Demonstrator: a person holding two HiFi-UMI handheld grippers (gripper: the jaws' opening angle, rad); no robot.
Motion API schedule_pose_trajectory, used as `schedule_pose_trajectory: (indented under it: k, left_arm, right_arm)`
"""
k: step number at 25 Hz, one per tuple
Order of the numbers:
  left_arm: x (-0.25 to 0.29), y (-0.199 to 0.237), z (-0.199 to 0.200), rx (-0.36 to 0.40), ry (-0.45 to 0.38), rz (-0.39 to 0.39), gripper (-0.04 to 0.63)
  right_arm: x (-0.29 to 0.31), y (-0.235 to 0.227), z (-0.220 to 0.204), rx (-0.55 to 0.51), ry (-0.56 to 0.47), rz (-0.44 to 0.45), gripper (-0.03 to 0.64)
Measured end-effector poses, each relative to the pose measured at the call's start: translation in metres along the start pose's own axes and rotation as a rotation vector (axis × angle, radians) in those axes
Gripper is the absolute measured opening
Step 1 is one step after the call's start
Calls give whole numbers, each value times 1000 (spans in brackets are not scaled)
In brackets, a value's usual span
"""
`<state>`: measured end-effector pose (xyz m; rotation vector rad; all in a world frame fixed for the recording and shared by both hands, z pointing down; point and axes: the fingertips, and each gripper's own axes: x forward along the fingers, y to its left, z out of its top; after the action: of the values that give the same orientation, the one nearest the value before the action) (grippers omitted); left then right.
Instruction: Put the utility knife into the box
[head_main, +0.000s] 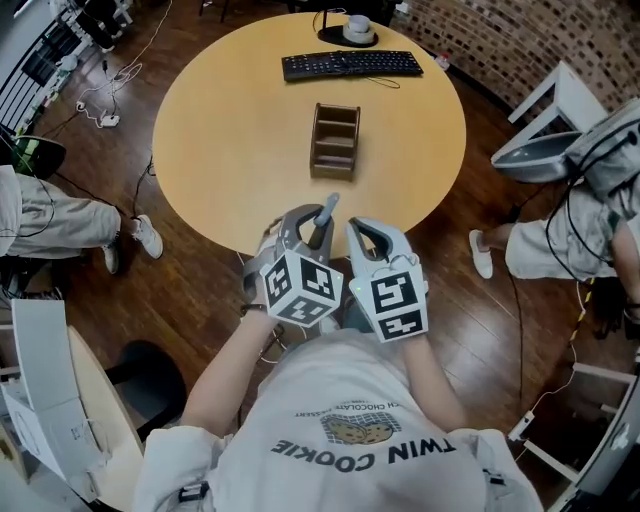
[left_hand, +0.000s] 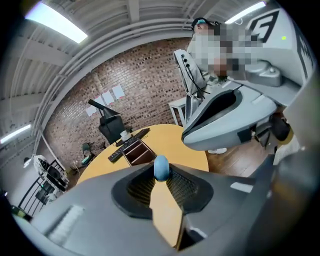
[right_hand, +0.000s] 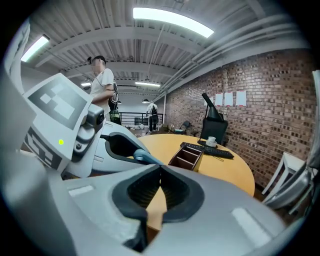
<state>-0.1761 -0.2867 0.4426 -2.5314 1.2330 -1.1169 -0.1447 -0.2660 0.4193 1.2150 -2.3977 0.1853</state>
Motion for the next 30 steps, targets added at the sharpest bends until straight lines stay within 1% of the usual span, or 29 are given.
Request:
schedule_pose_trajectory:
  k: [6,10,17,24,27,30]
  left_arm:
    - [27,11,3,154,38,-22,75]
    - [51,19,4,238,70,-38,75]
    - [93,29,2,390,137,-65,75]
    - [125,34,0,495,192,-110,75]
    - [136,34,-7,549,218,-131,75]
    - [146,32,-12,588,238,-155,75]
  right_arm:
    - [19,-11,-3,3,11,16,2]
    - [35,-22,-3,-16,20,42,2]
    - [59,-51,-2,-14,30,69,2]
    - [75,-82,-4,5,53,72,2]
    - [81,-88,-6,21,50,78,2]
    - [85,-93,-8,28,50,83,2]
